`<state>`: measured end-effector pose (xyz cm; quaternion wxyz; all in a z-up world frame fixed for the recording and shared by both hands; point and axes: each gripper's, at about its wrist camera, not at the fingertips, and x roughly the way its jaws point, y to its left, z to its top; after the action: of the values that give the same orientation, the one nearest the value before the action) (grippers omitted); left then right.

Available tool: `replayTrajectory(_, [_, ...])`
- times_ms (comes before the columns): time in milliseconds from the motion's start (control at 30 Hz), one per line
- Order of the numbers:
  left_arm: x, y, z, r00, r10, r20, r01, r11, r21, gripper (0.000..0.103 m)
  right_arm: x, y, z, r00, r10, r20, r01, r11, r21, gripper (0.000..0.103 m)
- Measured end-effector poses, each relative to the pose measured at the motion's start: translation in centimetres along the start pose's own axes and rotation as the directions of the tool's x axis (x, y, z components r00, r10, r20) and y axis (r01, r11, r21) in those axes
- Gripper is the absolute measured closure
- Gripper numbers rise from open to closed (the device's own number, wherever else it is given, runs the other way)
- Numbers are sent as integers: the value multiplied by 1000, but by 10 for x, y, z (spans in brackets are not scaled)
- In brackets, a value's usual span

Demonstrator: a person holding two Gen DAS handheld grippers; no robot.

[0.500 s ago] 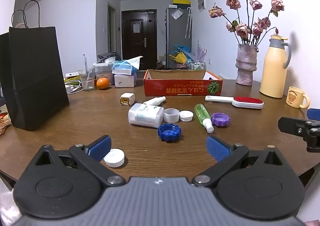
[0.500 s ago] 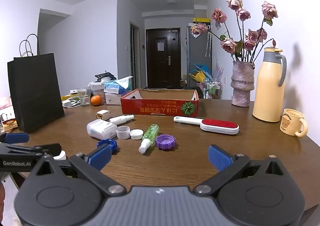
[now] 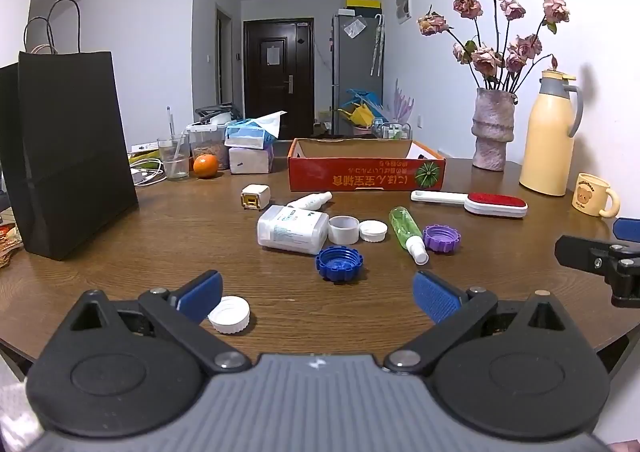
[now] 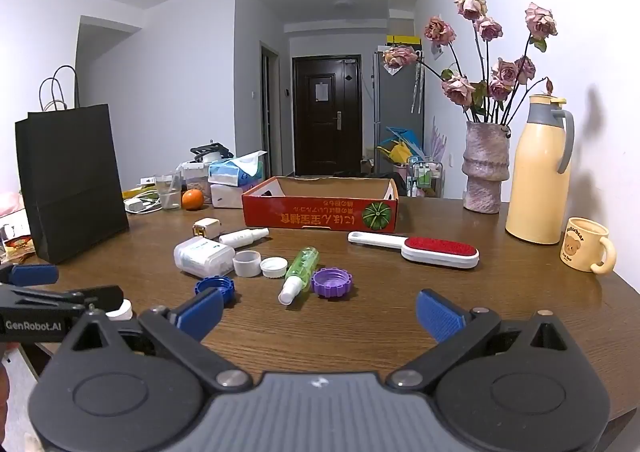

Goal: Organize rigid objects

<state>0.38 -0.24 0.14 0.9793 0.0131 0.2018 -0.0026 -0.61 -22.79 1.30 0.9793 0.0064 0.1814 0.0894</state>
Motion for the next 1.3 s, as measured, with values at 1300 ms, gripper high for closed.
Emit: replayTrajectory(1300, [-4,4,0,1000,-8,7,8,1000,-5,0,-2,1,3,1000,-2,4,2,1000,-6,0])
